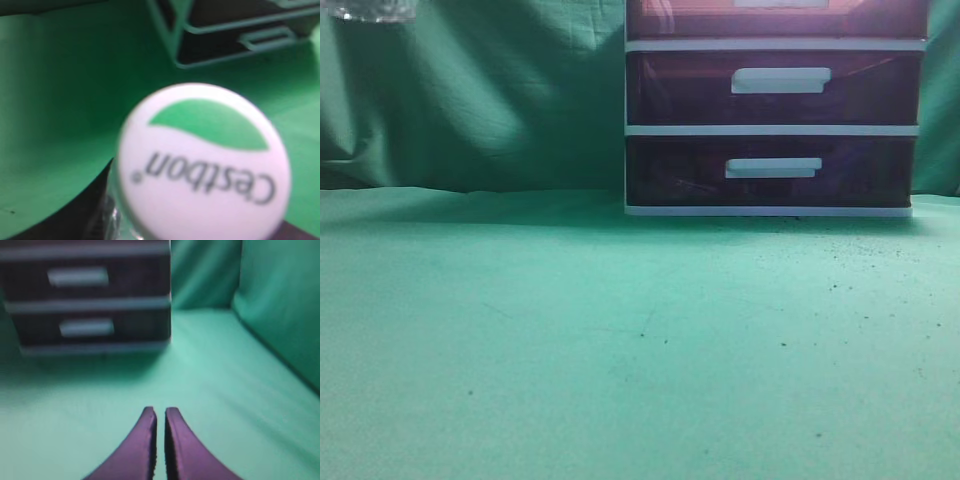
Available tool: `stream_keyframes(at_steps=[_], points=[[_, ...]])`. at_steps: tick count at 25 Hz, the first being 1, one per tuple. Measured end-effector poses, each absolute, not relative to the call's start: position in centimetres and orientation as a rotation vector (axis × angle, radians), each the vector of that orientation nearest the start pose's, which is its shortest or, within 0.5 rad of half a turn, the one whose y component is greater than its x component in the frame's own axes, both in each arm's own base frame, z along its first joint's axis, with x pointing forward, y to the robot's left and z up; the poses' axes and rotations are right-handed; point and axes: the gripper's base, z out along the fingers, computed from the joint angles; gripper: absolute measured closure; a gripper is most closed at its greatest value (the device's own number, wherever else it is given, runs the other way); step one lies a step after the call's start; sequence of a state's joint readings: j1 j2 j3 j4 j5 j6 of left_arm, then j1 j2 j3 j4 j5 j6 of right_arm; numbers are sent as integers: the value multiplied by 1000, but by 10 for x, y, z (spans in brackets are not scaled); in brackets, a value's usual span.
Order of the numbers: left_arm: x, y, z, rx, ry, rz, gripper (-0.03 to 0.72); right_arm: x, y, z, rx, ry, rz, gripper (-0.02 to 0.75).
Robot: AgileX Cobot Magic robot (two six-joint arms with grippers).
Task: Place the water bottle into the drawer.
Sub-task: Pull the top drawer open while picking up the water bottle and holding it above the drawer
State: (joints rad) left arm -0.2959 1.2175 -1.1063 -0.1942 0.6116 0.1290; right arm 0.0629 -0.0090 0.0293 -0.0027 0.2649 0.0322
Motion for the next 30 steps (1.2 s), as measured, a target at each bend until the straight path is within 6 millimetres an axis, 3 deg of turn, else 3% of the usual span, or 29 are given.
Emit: stream_keyframes(at_steps=[4,8,12,14,17,21,25,29,30], points=[[223,-101,370,500,2201,-316,423,56,3,210,16,1431,118,692],[219,-103,370,531,2212,-309,423,47,2,254,-32,1200,47,692],[220,-101,370,543,2208,-279,423,47,3,320,-93,1245,-23,692],[220,-101,370,546,2208,-276,423,56,4,340,-110,1353,-25,692],[220,-101,370,547,2207,-274,423,82,6,353,-154,1492,-56,692],[220,-101,370,548,2207,-272,423,133,8,348,-343,1541,-245,692],[220,-101,370,549,2206,-267,423,186,13,350,-640,1505,-506,692],[220,-101,370,550,2206,-265,423,243,20,344,-838,1451,-624,692],[220,-101,370,550,2206,-265,423,254,22,341,-885,1430,-646,633]])
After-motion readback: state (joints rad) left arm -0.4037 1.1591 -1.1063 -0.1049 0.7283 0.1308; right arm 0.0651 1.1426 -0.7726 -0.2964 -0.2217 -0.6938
